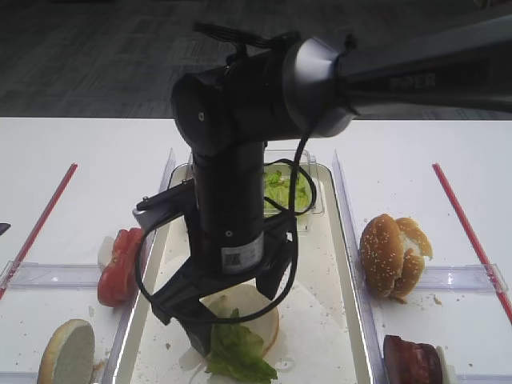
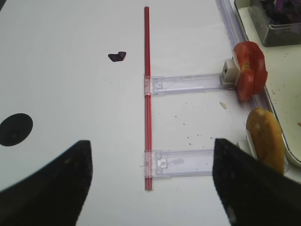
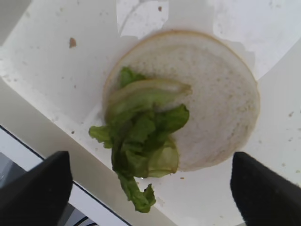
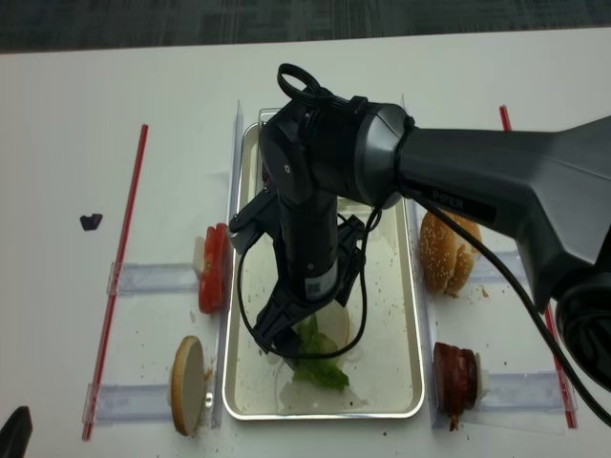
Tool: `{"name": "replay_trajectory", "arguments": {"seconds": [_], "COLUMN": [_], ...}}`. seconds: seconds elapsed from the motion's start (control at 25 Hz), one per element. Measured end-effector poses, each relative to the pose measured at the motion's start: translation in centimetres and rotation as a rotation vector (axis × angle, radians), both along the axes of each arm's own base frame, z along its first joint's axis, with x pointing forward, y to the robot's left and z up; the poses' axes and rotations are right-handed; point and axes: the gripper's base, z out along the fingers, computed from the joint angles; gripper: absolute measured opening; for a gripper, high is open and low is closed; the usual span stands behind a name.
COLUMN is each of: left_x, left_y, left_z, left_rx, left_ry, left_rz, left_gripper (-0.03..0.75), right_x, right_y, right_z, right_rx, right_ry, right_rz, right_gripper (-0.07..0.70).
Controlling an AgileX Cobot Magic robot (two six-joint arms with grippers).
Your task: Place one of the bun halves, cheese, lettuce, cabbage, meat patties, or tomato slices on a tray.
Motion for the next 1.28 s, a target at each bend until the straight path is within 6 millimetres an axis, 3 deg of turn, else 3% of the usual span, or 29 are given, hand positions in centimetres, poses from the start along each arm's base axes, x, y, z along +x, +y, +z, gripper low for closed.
{"name": "replay_trajectory", "arguments": {"seconds": [0.92,1.28], "left_x": [0.0,0.0], "left_y": [0.0,0.0], "left_z": [0.0,0.0], "left_rx": [0.000,0.000], "left_ry": [0.000,0.000], "left_rz": [0.000,0.000], "left_gripper": [0.491,0.491], "right_x": [3.0,3.6], "right_y": [3.2,3.0], "right_z": [8.5,9.1], "right_rx": [0.226,0.199], "right_ry": [-0.217,-0.279], "right_rz": [-0.019,-0.018], "right_gripper": [0.692,0.692]}}
